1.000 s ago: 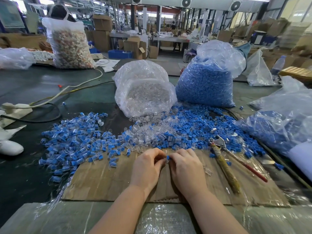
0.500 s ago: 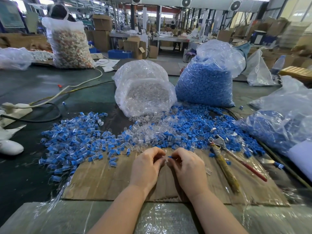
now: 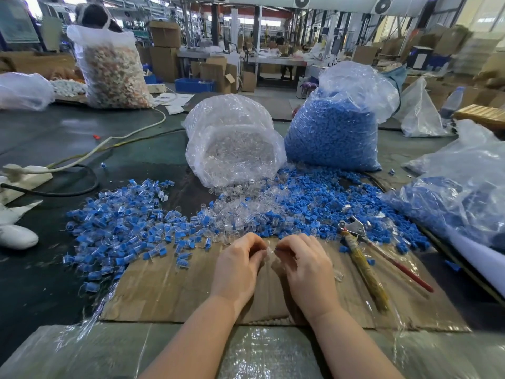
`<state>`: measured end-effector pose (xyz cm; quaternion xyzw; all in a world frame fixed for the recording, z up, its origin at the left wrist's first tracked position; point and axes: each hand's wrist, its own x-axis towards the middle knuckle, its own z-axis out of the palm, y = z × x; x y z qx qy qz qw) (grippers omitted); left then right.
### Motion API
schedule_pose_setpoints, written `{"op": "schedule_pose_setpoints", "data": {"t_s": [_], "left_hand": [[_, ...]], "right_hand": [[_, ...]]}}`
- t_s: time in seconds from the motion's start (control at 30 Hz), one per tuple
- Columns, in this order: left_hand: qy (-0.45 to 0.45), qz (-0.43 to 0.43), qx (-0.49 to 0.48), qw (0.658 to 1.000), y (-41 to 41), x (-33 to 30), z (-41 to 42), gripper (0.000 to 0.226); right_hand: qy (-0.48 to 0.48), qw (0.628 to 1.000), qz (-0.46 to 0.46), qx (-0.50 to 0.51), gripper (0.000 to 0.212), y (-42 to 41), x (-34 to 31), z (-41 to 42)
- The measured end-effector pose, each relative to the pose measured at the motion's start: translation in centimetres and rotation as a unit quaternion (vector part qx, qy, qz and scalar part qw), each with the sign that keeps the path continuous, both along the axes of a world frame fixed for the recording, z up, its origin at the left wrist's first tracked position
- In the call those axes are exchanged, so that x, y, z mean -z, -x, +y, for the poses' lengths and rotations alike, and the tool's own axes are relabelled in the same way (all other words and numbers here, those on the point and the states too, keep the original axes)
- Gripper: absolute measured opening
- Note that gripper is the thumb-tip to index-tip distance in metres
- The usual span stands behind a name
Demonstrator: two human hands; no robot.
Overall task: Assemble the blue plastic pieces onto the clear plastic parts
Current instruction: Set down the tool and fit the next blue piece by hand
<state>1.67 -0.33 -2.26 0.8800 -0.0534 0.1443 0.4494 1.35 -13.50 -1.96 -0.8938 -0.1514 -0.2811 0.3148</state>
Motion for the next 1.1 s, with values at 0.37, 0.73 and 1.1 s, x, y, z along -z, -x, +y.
{"op": "schedule_pose_setpoints", "data": {"t_s": [0.37,0.73,1.1], "left_hand": [[0.071,0.029,-0.004,0.997,-0.15,-0.06,0.13,0.018],[0.133,0.059,0.026,0.989,-0.19,-0.03,0.35,0.019],[0.175,0.068,0.047,0.981,-0.13,-0.10,0.46,0.018]], "right_hand": [[-0.128,0.989,0.066,-0.037,0.007,0.05,0.04,-0.20],[-0.020,0.998,0.055,-0.017,0.009,0.12,0.12,0.03],[0.011,0.999,0.050,-0.011,0.011,0.03,0.29,0.11]]}}
